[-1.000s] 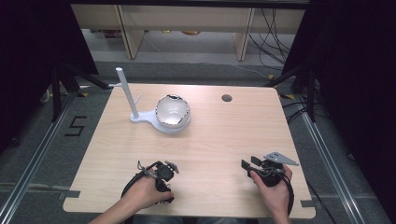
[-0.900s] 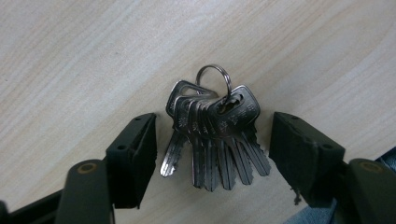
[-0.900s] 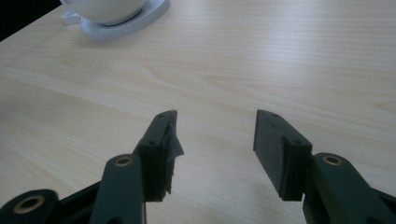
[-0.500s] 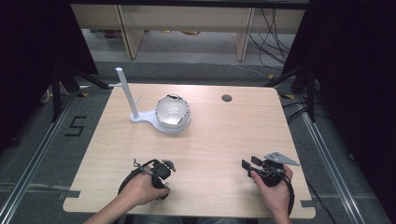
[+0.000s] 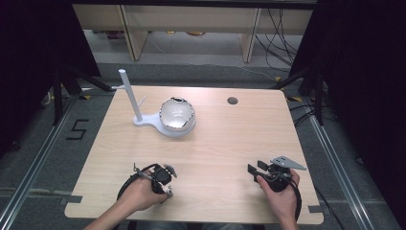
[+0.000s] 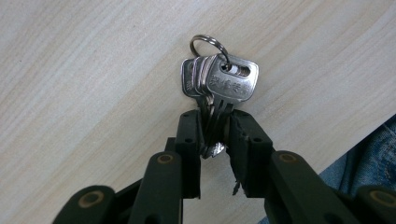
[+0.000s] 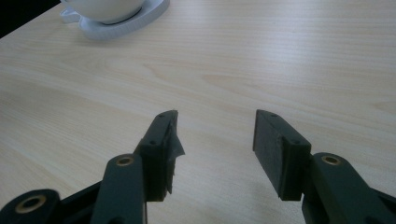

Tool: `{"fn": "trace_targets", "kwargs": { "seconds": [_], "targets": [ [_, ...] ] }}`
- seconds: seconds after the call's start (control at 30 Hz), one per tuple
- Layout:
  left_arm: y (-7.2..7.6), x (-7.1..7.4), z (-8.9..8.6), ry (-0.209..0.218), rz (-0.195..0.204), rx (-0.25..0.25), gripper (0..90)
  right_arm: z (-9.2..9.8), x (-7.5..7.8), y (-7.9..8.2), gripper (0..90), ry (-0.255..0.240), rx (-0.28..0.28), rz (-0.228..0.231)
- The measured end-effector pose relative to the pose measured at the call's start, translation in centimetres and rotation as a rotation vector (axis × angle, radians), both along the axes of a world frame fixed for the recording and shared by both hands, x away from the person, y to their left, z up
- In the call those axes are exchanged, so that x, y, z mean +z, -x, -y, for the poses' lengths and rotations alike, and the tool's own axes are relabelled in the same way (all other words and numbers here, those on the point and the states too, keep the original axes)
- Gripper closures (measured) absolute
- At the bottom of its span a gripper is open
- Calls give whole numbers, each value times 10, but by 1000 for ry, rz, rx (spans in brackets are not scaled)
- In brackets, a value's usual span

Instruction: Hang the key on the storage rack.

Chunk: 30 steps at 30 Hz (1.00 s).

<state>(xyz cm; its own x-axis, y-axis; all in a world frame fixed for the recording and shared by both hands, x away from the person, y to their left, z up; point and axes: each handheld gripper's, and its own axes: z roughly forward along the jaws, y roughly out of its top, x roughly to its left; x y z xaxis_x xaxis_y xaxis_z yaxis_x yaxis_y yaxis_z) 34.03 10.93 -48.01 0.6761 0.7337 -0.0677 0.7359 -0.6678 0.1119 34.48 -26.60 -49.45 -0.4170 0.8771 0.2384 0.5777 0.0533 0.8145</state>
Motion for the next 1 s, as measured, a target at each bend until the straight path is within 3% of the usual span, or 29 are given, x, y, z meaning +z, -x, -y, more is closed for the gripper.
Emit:
{"fn": "trace_targets", "kwargs": {
  "seconds": [0.1,0.27,0.4,0.53,0.57,0.67,0.73,0.8,0.87,1.0],
  "targets": [
    [-1,1,-2,4,-27,5,595,1,0,-1,505,7,-3,10],
    [-4,0,-1,41,3,33,494,0,0,0,505,5,-3,0],
    [-8,-1,3,51,11,23,453,0,-2,-1,504,4,8,0],
    [-11,0,6,36,6,15,462,0,-2,-2,504,7,5,2],
    [-11,-1,8,47,24,27,462,0,-2,-2,504,7,5,2],
    [-12,0,8,-1,37,-37,521,2,-2,-2,504,17,6,5],
    [-12,1,9,-17,40,-54,535,2,-2,-2,504,15,4,5],
    [-11,0,8,-9,60,-57,592,2,0,-1,505,27,3,0],
    [-11,0,7,-7,59,-61,616,0,0,0,504,-1,-7,-13],
    [-12,1,4,-4,56,-77,649,1,-1,-1,504,6,10,3]
  ]
}}
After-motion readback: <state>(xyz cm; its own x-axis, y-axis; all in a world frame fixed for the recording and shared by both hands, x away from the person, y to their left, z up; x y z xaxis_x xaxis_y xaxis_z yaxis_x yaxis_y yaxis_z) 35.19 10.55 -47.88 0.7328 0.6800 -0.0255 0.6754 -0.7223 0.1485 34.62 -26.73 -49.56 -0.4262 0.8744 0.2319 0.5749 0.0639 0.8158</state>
